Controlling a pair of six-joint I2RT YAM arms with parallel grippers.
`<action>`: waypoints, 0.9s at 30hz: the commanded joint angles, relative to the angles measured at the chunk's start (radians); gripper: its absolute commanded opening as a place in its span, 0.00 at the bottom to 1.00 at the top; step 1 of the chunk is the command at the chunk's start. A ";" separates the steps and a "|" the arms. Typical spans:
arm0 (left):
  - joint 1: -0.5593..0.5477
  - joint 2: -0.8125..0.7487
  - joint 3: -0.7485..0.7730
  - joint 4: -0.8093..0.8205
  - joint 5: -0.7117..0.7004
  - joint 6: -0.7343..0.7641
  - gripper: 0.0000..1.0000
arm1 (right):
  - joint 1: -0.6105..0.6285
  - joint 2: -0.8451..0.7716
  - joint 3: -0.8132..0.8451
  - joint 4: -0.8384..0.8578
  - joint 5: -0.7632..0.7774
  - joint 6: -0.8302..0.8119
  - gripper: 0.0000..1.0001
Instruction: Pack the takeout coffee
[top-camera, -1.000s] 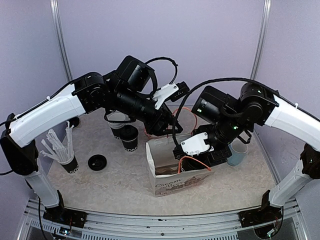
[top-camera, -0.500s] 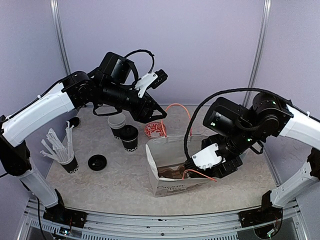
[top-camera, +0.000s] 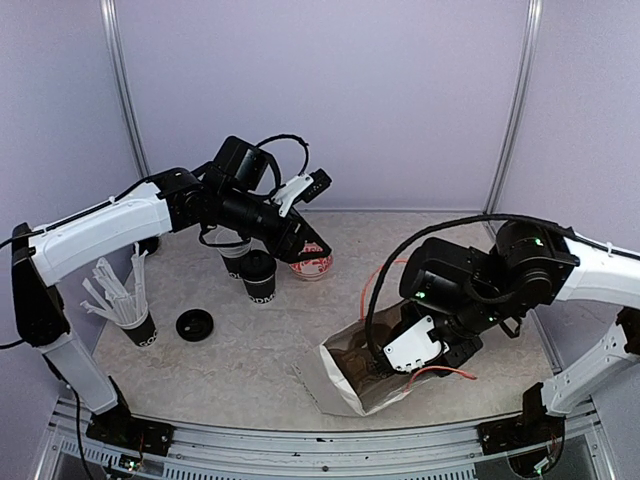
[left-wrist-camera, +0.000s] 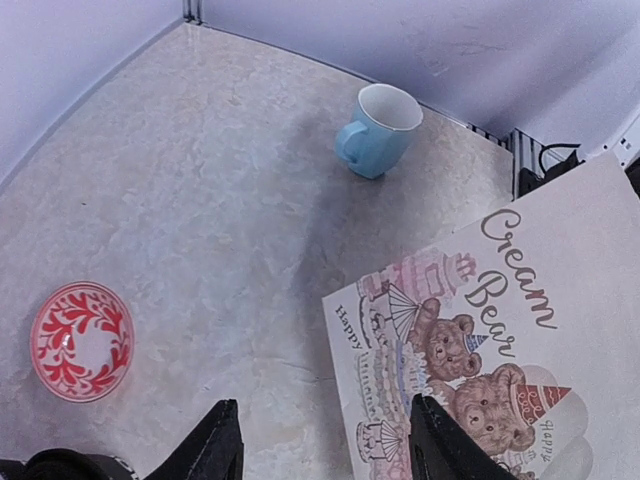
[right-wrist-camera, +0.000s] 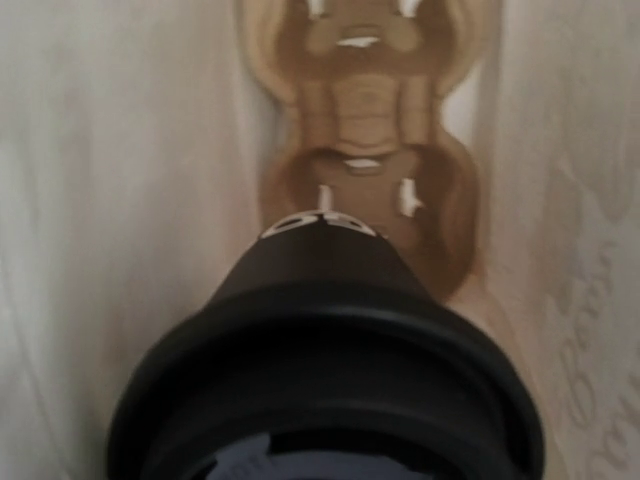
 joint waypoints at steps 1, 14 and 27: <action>0.005 0.092 -0.034 0.059 0.096 -0.020 0.55 | 0.015 -0.053 -0.056 0.111 0.080 -0.011 0.41; -0.012 0.152 -0.059 0.054 0.120 0.002 0.54 | 0.057 -0.208 -0.261 0.269 0.029 -0.140 0.43; 0.006 0.249 -0.028 0.044 0.181 0.000 0.52 | 0.059 -0.209 -0.359 0.379 0.185 -0.149 0.43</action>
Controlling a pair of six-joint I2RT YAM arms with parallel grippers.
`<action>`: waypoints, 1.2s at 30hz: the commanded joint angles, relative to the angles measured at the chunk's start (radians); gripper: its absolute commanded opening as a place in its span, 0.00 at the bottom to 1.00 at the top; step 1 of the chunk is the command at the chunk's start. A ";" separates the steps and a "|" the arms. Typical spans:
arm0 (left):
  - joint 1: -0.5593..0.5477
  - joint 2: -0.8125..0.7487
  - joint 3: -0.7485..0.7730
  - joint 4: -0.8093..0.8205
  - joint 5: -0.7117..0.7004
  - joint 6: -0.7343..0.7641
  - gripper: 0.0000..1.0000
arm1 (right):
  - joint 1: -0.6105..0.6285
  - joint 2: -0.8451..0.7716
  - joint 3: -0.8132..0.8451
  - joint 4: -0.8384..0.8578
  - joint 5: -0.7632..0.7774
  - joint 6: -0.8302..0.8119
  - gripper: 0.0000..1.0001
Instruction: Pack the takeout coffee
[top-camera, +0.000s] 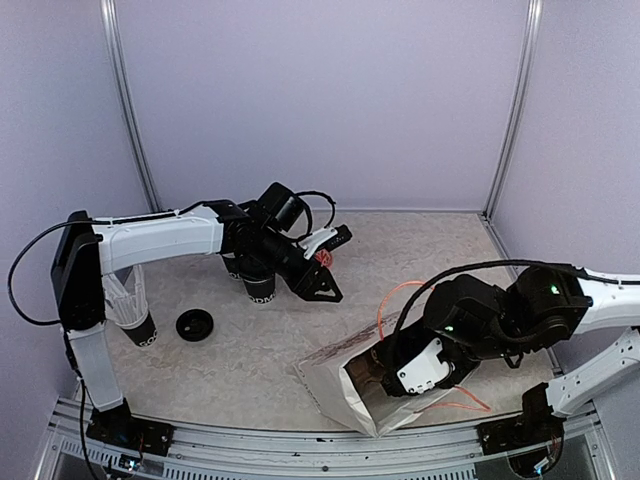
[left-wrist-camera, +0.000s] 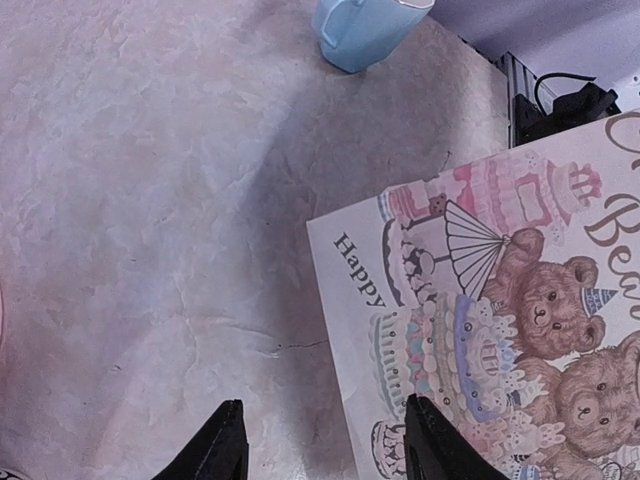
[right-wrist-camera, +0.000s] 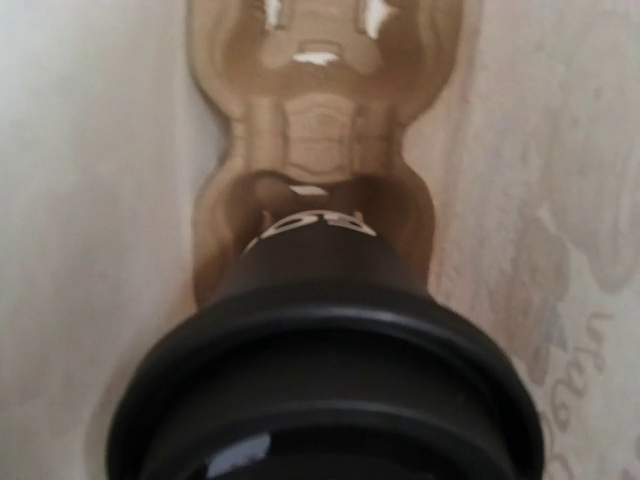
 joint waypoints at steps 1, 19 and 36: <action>0.009 0.039 0.032 0.003 0.047 0.010 0.52 | 0.009 -0.009 -0.037 0.077 0.085 -0.016 0.43; 0.006 0.072 0.011 0.009 0.105 0.012 0.51 | 0.009 -0.038 -0.155 0.138 0.067 -0.056 0.43; 0.009 0.125 0.020 -0.014 0.095 0.020 0.51 | -0.006 -0.030 -0.191 0.275 0.053 -0.097 0.42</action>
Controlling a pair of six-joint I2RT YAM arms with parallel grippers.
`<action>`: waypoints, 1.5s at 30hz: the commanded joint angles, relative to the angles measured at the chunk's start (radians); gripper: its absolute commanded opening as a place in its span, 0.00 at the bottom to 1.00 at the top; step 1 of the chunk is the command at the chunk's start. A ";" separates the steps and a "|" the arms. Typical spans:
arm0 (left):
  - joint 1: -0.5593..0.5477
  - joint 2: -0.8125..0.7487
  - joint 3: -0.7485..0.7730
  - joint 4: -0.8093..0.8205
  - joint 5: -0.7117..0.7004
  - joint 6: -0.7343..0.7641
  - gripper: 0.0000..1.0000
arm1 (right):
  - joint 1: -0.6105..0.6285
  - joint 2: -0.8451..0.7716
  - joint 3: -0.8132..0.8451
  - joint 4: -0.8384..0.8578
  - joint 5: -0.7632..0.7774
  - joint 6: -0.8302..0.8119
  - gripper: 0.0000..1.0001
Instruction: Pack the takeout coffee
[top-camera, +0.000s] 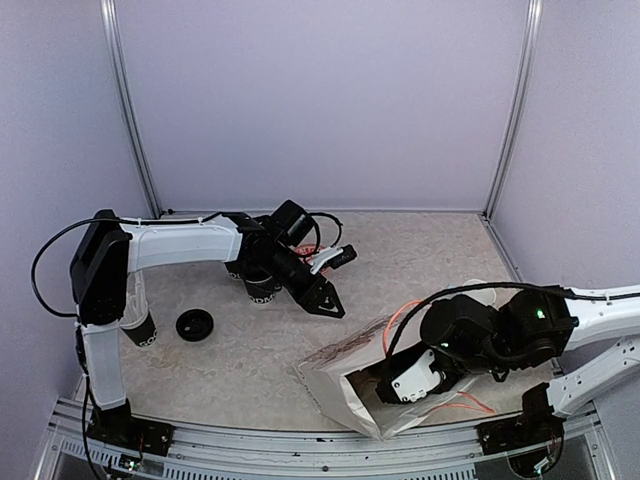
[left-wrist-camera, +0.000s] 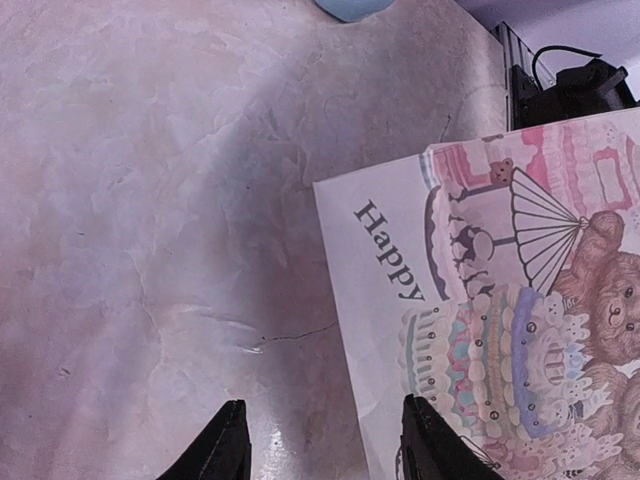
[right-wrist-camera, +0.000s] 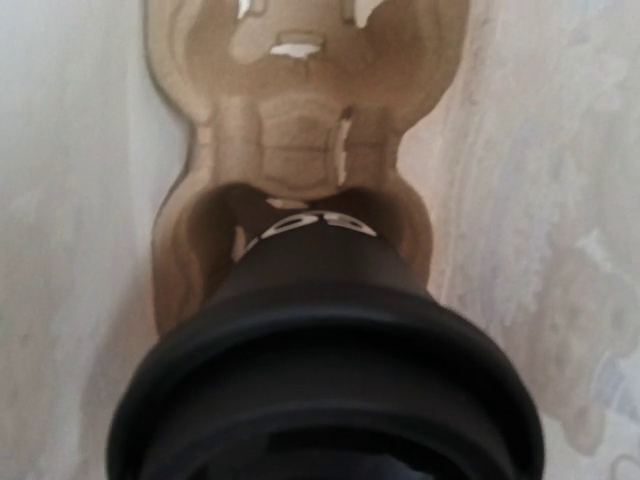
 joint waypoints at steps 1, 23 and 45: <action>0.004 0.004 0.009 -0.010 0.009 0.020 0.51 | -0.012 0.008 -0.005 0.052 -0.016 -0.027 0.43; 0.032 -0.021 0.025 0.005 0.034 0.014 0.50 | -0.123 0.252 0.214 -0.176 -0.185 0.050 0.42; 0.079 -0.121 -0.031 0.027 -0.011 0.018 0.51 | -0.260 0.578 0.587 -0.584 -0.548 0.189 0.40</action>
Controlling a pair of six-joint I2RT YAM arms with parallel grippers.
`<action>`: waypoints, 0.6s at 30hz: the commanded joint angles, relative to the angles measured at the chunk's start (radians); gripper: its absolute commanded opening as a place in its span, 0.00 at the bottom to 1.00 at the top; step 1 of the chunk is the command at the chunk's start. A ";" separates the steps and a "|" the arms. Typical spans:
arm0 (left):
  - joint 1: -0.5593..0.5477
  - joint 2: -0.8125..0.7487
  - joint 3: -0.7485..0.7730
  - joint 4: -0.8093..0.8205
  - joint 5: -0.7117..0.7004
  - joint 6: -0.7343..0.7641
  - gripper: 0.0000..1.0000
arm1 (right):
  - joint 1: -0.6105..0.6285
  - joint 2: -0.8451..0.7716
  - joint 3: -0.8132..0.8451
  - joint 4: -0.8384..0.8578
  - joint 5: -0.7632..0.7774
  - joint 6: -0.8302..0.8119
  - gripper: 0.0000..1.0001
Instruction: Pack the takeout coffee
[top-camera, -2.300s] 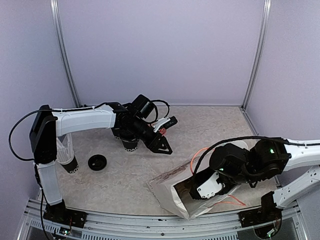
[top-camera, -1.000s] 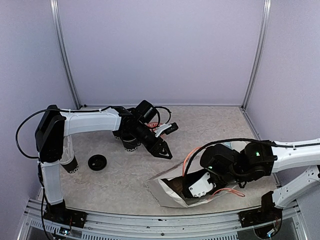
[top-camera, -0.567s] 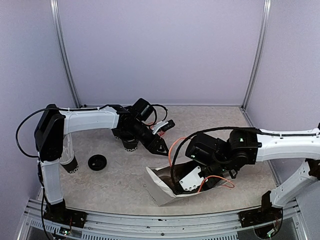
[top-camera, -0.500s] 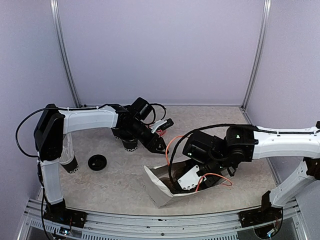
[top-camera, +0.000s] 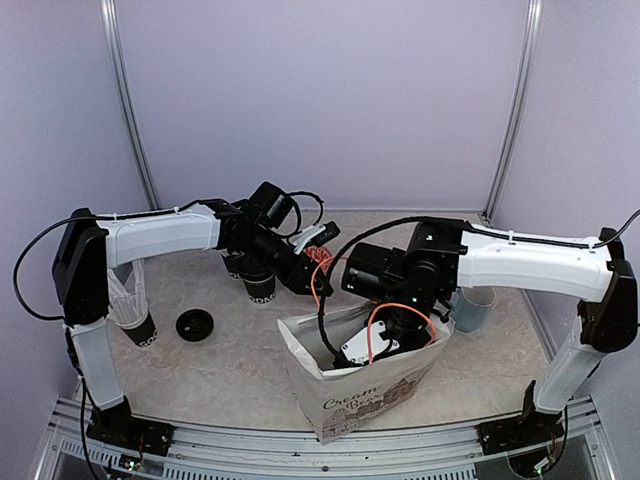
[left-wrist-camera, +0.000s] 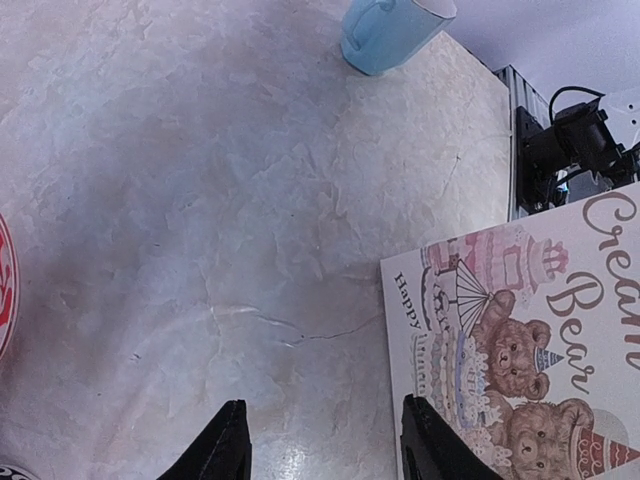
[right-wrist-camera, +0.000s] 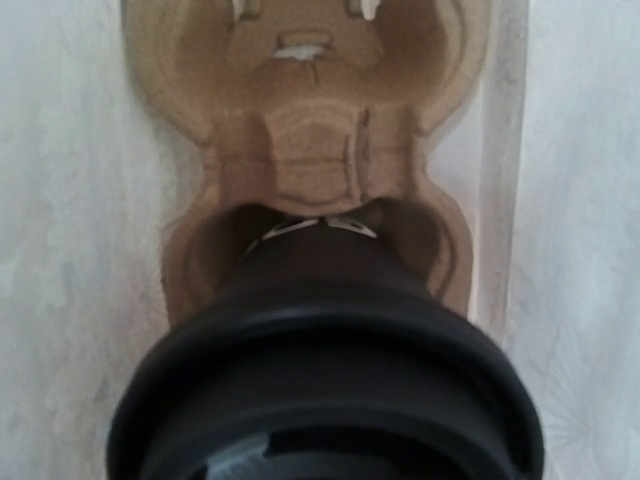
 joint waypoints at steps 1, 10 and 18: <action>0.008 -0.033 -0.003 0.014 -0.009 0.012 0.51 | -0.039 0.024 -0.019 -0.046 -0.089 0.023 0.40; 0.010 -0.023 0.000 0.011 -0.009 0.011 0.51 | -0.071 0.029 -0.135 0.044 -0.046 -0.002 0.41; 0.014 -0.035 0.009 -0.010 -0.036 0.015 0.51 | -0.071 0.032 -0.091 0.020 -0.021 0.004 0.46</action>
